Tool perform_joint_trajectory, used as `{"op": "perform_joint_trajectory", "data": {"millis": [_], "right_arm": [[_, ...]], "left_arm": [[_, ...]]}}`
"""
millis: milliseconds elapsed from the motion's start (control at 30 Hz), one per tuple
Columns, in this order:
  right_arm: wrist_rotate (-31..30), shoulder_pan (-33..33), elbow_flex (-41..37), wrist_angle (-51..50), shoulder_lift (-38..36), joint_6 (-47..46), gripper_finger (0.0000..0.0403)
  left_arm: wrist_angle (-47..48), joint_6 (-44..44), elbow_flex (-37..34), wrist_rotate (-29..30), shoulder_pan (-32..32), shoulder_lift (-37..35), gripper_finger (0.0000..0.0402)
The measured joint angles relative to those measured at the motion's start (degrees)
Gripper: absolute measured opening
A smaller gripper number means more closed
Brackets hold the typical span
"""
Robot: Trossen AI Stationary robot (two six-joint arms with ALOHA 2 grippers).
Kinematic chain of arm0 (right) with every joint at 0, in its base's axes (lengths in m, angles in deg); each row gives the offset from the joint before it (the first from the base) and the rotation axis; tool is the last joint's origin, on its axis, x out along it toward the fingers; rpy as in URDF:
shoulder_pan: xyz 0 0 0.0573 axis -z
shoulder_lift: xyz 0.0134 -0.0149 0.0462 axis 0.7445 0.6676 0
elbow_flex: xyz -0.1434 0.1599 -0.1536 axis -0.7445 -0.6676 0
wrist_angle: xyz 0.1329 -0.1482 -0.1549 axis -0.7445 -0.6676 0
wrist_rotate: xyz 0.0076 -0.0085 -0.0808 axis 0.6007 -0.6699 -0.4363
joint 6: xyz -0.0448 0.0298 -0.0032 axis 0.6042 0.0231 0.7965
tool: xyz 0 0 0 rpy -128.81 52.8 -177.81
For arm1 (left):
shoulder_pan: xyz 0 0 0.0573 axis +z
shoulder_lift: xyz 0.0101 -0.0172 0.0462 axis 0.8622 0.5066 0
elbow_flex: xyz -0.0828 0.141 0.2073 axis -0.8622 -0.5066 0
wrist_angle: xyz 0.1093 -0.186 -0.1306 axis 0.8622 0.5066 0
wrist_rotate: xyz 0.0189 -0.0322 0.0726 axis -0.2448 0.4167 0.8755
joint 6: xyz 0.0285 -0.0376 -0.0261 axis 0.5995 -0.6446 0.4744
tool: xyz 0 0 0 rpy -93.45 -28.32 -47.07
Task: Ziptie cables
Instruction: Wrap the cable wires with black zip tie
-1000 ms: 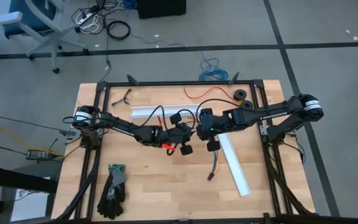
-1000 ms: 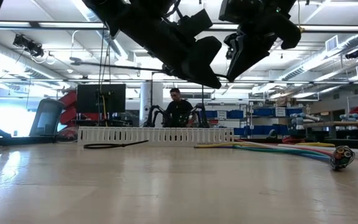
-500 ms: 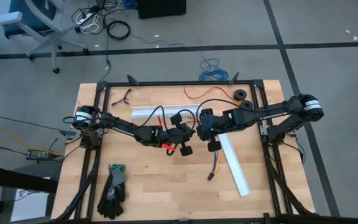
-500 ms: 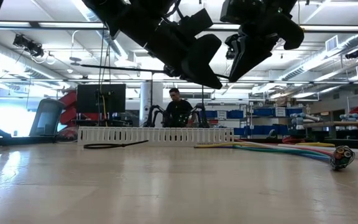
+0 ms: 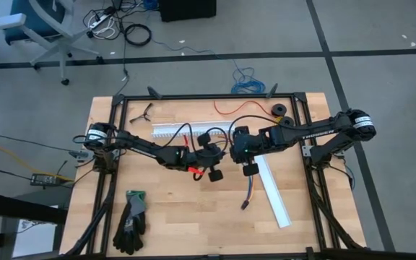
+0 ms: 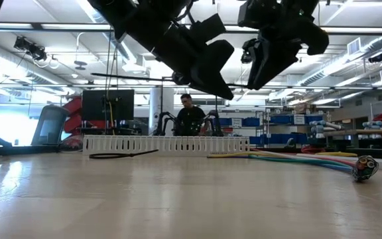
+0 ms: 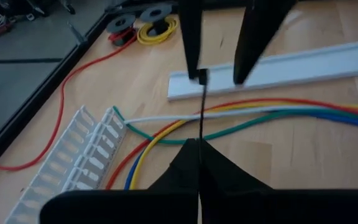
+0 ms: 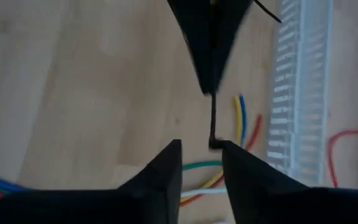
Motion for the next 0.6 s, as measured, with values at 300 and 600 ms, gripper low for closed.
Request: {"op": "perform_joint_trajectory", "data": {"millis": [300,600], "right_arm": [[-7.5,0.0,0.0,-12.9,-2.6,-7.0,0.0117],[-7.6,-1.7,-3.5,-13.0,-13.3,-14.8,0.0092]], "left_arm": [[-10.4,-2.8,-3.7,-4.4,0.2,0.0,0.0],[-55.5,-14.2,-22.9,-9.7,3.1,0.0,0.0]]}}
